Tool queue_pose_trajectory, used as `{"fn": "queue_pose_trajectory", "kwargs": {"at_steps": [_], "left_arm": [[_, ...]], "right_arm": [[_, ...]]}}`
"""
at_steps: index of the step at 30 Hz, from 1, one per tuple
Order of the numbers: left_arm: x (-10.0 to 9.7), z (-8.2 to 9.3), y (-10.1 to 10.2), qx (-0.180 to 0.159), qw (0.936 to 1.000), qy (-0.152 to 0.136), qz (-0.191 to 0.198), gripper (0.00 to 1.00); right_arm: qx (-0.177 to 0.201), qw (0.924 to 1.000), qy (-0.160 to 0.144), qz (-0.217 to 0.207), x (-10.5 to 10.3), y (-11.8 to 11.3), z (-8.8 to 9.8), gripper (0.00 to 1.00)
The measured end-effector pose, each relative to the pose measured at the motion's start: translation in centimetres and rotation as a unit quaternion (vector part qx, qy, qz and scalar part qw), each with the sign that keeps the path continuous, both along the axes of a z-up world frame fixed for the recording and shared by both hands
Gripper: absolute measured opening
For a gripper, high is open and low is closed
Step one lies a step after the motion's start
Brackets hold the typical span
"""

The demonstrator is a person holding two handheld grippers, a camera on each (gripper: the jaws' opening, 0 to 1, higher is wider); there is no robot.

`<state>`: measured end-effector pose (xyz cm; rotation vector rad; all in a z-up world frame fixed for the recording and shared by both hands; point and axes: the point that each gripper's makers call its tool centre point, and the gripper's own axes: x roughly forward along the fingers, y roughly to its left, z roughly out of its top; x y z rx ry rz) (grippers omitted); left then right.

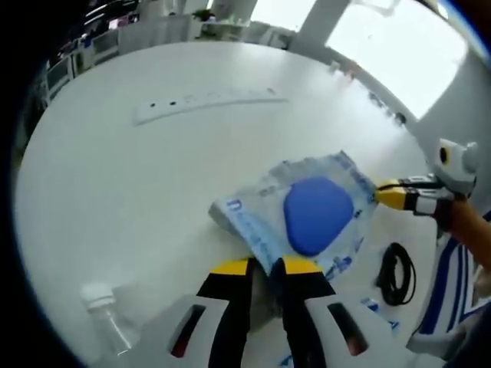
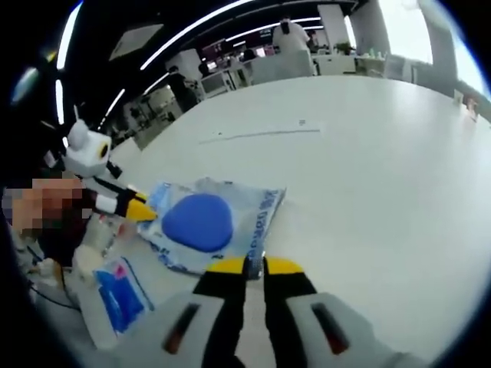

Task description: Arrange the tabletop items into an orderly group along one side of the table until the central work area is clear of visible clutter.

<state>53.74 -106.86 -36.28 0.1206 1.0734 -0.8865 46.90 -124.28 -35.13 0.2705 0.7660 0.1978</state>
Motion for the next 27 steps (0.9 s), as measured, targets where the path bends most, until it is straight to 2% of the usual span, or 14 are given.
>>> {"fn": "queue_pose_trajectory", "kwargs": {"at_steps": [5, 11, 17, 20, 27], "left_arm": [[0.1, 0.1, 0.1, -0.001, 1.0, -0.004, 0.003, 0.16], [0.1, 0.3, 0.3, -0.004, 1.0, -0.008, 0.004, 0.21], [0.4, 0.7, 0.5, -0.005, 0.9999, -0.013, 0.006, 0.26], [0.6, 0.8, 0.6, -0.005, 0.9998, -0.019, 0.011, 0.33], [0.5, 1.4, 0.6, -0.009, 0.9996, -0.023, 0.012, 0.38]], "right_arm": [[-0.002, 1.0, 0.006, -0.001, -0.1, 0.0, -0.1, 0.14], [0.002, 1.0, -0.001, -0.004, -0.1, 0.1, 0.2, 0.21], [0.002, 0.9999, -0.012, -0.001, 0.3, 0.2, 0.6, 0.31], [-0.001, 0.9998, -0.017, -0.004, 0.5, 0.1, 0.9, 0.38], [0.0, 0.9996, -0.028, -0.009, 0.8, 0.0, 1.7, 0.49]]}}
